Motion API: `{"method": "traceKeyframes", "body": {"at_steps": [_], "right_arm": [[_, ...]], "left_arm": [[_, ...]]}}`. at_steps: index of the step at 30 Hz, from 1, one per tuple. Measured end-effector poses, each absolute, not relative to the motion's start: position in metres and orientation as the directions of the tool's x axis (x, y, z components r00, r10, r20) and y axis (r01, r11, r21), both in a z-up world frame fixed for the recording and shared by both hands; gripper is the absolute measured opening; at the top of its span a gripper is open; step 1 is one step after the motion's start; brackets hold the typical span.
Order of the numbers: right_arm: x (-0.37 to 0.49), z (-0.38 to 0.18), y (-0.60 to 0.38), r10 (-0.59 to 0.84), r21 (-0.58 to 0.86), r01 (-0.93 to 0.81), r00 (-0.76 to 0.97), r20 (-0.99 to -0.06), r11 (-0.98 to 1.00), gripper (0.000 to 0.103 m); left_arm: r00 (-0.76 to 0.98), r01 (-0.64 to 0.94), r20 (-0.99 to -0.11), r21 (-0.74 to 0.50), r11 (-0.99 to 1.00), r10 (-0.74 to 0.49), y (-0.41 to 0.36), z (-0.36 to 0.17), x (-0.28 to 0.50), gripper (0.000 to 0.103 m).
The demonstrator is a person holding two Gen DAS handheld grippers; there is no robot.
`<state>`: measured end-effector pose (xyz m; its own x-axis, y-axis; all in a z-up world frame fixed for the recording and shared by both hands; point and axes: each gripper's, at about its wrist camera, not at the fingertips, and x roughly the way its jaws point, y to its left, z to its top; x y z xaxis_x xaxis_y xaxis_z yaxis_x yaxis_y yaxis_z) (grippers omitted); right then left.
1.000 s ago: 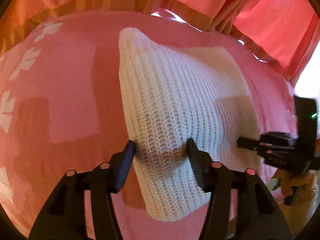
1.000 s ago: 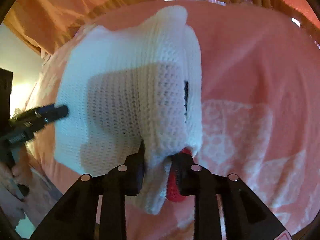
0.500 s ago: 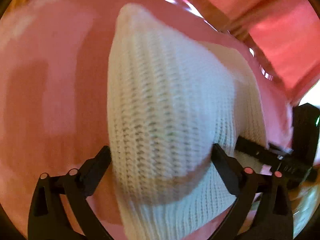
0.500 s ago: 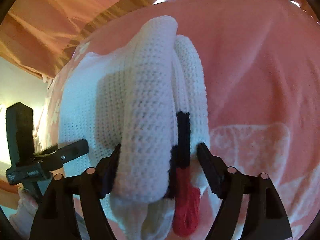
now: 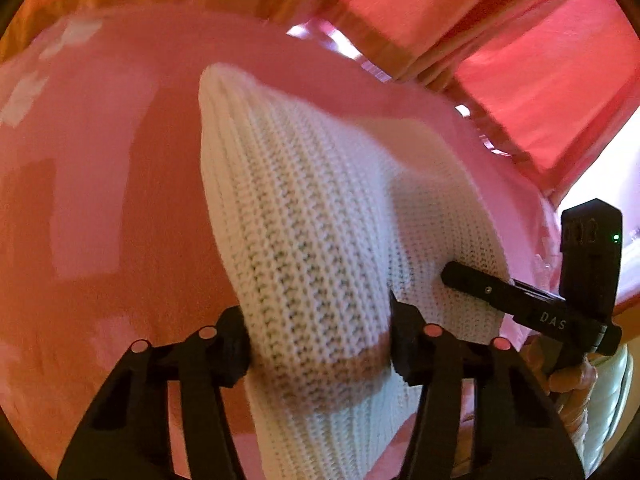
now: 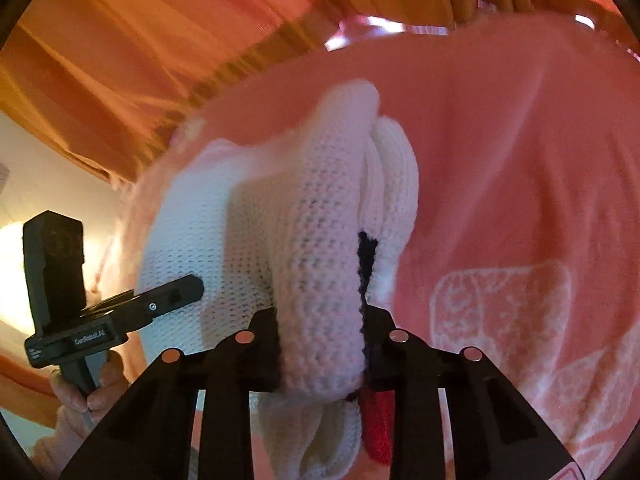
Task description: Fold small clothes
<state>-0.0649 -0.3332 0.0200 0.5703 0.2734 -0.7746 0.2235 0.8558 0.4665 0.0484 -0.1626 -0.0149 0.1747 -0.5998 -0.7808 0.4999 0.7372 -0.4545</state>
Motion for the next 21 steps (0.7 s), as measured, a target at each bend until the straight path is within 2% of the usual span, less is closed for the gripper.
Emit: {"method": "traceKeyframes", "body": {"at_steps": [4, 7, 8, 10, 13, 14, 15, 16, 17, 19, 21], "right_arm": [[-0.089, 0.035, -0.344, 0.271, 0.499, 0.232, 0.616, -0.74, 0.835, 0.026], [-0.086, 0.013, -0.348, 0.248, 0.465, 0.291, 0.557, -0.793, 0.836, 0.028], [-0.083, 0.002, -0.348, 0.251, 0.462, 0.31, 0.531, -0.809, 0.831, 0.03], [-0.079, -0.015, -0.349, 0.27, 0.464, 0.319, 0.499, -0.824, 0.827, 0.046], [-0.077, -0.024, -0.357, 0.294, 0.502, 0.336, 0.511, -0.808, 0.797, 0.05], [-0.078, -0.025, -0.359, 0.301, 0.514, 0.34, 0.515, -0.803, 0.788, 0.048], [-0.078, -0.026, -0.36, 0.307, 0.521, 0.341, 0.517, -0.799, 0.783, 0.038], [-0.08, -0.023, -0.359, 0.301, 0.518, 0.339, 0.522, -0.798, 0.785, 0.033], [-0.081, -0.018, -0.356, 0.287, 0.505, 0.333, 0.526, -0.8, 0.797, 0.031], [-0.085, 0.001, -0.345, 0.234, 0.457, 0.31, 0.551, -0.801, 0.834, 0.027], [-0.089, 0.03, -0.335, 0.201, 0.445, 0.292, 0.599, -0.775, 0.847, 0.026]], "left_arm": [[0.173, 0.528, -0.746, -0.481, 0.7, -0.643, -0.166, -0.002, 0.042, 0.057], [0.141, 0.515, -0.792, -0.454, 0.727, -0.594, -0.178, -0.028, 0.042, 0.062], [0.135, 0.505, -0.809, -0.441, 0.742, -0.572, -0.181, -0.038, 0.042, 0.067], [0.141, 0.472, -0.826, -0.429, 0.77, -0.546, -0.182, -0.053, 0.045, 0.077], [0.141, 0.447, -0.822, -0.445, 0.776, -0.552, -0.178, -0.061, 0.047, 0.084], [0.131, 0.438, -0.815, -0.463, 0.771, -0.564, -0.177, -0.063, 0.05, 0.083], [0.116, 0.428, -0.806, -0.486, 0.762, -0.58, -0.175, -0.064, 0.05, 0.08], [0.096, 0.428, -0.794, -0.511, 0.745, -0.6, -0.174, -0.065, 0.051, 0.067], [0.099, 0.435, -0.792, -0.51, 0.742, -0.602, -0.173, -0.061, 0.05, 0.059], [0.113, 0.463, -0.789, -0.496, 0.735, -0.604, -0.173, -0.05, 0.046, 0.051], [0.121, 0.483, -0.768, -0.508, 0.713, -0.629, -0.172, -0.025, 0.042, 0.048]]}}
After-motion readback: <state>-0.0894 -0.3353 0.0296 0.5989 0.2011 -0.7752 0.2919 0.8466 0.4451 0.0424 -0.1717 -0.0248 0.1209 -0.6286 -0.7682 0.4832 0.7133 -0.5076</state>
